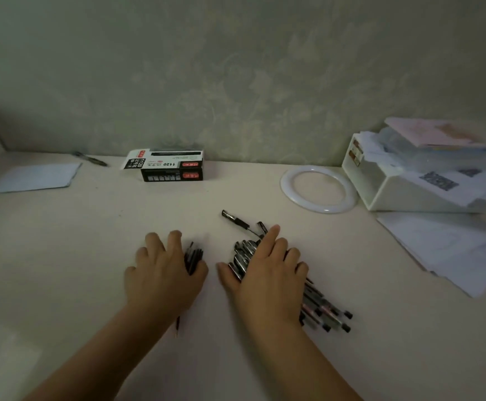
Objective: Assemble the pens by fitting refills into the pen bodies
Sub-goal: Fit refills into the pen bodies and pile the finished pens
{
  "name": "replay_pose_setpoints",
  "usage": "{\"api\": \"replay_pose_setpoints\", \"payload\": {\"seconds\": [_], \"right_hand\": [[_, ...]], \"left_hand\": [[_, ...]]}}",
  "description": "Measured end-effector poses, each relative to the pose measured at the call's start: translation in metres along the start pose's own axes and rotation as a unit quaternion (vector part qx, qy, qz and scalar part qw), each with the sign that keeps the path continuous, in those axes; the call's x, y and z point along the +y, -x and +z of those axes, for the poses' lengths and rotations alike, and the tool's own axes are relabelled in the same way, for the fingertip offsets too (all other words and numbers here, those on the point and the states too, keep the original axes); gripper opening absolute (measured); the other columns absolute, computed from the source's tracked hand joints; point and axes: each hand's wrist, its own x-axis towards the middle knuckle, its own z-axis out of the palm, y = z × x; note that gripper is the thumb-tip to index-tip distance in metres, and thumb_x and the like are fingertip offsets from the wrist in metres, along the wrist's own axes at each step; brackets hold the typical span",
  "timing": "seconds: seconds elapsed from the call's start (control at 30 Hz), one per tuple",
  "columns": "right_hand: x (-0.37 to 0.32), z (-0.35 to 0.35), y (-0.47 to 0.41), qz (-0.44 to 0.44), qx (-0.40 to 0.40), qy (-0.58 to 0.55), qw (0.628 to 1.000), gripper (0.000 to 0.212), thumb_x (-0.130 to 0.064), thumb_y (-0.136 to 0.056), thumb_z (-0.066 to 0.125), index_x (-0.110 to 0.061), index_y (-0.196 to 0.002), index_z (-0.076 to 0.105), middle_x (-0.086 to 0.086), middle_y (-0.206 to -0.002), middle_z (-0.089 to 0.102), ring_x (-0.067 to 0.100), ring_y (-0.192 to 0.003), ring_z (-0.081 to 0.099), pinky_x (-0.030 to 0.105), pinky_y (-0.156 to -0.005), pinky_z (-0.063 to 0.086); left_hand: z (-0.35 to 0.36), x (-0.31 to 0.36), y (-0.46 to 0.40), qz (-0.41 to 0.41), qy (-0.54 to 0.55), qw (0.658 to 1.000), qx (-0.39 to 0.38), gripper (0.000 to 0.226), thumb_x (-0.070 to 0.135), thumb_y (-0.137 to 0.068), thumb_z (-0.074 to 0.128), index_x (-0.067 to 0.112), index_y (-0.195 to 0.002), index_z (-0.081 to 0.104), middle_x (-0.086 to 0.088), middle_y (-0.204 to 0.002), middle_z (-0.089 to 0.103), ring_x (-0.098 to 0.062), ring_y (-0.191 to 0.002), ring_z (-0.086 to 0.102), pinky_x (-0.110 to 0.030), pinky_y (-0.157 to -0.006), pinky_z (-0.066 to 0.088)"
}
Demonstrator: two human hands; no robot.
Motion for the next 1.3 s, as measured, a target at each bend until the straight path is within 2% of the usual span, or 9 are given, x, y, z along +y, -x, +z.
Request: {"api": "replay_pose_setpoints", "payload": {"seconds": [0.17,0.3,0.4,0.6,0.7,0.87,1.0,1.1,1.3], "right_hand": [[0.003,0.006,0.003,-0.006,0.029,0.015,0.999,0.11,-0.082,-0.077,0.038,-0.007,-0.152,0.013,0.019,-0.144,0.035,0.04,-0.121,0.041,0.053,-0.1,0.031],[0.004,-0.001,0.017,-0.013,0.07,-0.005,0.997,0.077,-0.07,-0.082,0.04,-0.012,-0.132,0.044,0.01,-0.12,0.054,0.031,-0.106,0.049,0.045,-0.091,0.035],[0.002,-0.005,0.024,-0.014,0.076,0.019,0.997,0.063,-0.064,-0.088,0.039,-0.012,-0.121,0.051,0.007,-0.112,0.056,0.029,-0.101,0.05,0.042,-0.086,0.035],[-0.004,-0.008,0.012,-0.003,0.03,0.136,0.99,0.079,-0.07,-0.091,0.026,-0.004,-0.128,0.05,0.017,-0.123,0.049,0.035,-0.116,0.044,0.053,-0.104,0.027],[-0.016,-0.009,0.004,-0.048,0.032,0.167,0.984,0.092,-0.072,-0.091,0.026,0.003,-0.144,0.031,0.024,-0.145,0.034,0.042,-0.135,0.03,0.059,-0.113,0.015],[-0.015,0.002,0.013,-0.184,0.12,0.047,0.975,0.065,-0.053,-0.083,0.066,-0.009,-0.131,0.06,0.016,-0.133,0.059,0.035,-0.124,0.055,0.052,-0.107,0.041],[-0.005,-0.002,0.015,-0.16,0.123,0.021,0.979,0.054,-0.046,-0.081,0.071,-0.011,-0.121,0.065,0.012,-0.126,0.062,0.035,-0.122,0.056,0.051,-0.107,0.041],[-0.007,-0.003,0.022,-0.188,0.153,0.031,0.97,0.047,-0.043,-0.078,0.074,-0.013,-0.113,0.067,0.008,-0.12,0.065,0.031,-0.114,0.059,0.047,-0.105,0.043],[-0.011,0.0,0.02,-0.219,0.176,0.048,0.958,0.035,-0.04,-0.071,0.081,-0.014,-0.093,0.069,0.006,-0.105,0.069,0.028,-0.1,0.065,0.046,-0.095,0.05]], "left_hand": [[0.009,-0.022,0.0,0.083,0.081,0.993,0.023,0.072,0.067,-0.077,0.055,0.03,-0.133,0.029,-0.003,-0.116,0.036,-0.027,-0.108,0.051,-0.04,-0.083,0.047],[0.007,-0.027,0.0,0.127,0.126,0.983,0.035,0.062,0.055,-0.079,0.057,0.031,-0.132,0.035,-0.003,-0.119,0.04,-0.028,-0.101,0.056,-0.038,-0.077,0.05],[0.004,-0.032,-0.003,0.148,0.136,0.979,0.033,0.05,0.044,-0.084,0.054,0.03,-0.13,0.038,-0.003,-0.12,0.04,-0.027,-0.093,0.058,-0.033,-0.069,0.046],[0.007,-0.036,-0.015,0.141,0.151,0.976,0.068,0.044,0.042,-0.085,0.053,0.034,-0.127,0.041,0.007,-0.109,0.032,-0.014,-0.072,0.054,-0.025,-0.055,0.042],[0.01,-0.047,-0.018,0.15,0.189,0.967,0.084,0.048,0.045,-0.082,0.06,0.038,-0.125,0.042,0.011,-0.106,0.024,-0.006,-0.066,0.052,-0.02,-0.049,0.037],[0.009,-0.058,-0.001,0.132,0.203,0.965,0.104,0.044,0.044,-0.08,0.064,0.042,-0.12,0.047,0.014,-0.112,0.023,-0.006,-0.068,0.053,-0.02,-0.054,0.038],[0.008,-0.051,0.01,0.147,0.2,0.961,0.117,0.04,0.039,-0.08,0.065,0.035,-0.119,0.055,0.008,-0.118,0.034,-0.014,-0.093,0.048,-0.023,-0.069,0.04],[0.007,-0.054,0.016,0.149,0.167,0.965,0.136,0.042,0.042,-0.079,0.066,0.031,-0.119,0.059,0.003,-0.118,0.043,-0.016,-0.097,0.04,-0.025,-0.077,0.036],[0.008,-0.057,0.016,0.177,0.112,0.973,0.099,0.047,0.062,-0.078,0.054,0.045,-0.122,0.052,0.012,-0.128,0.038,-0.02,-0.116,0.038,-0.036,-0.094,0.032]]}}
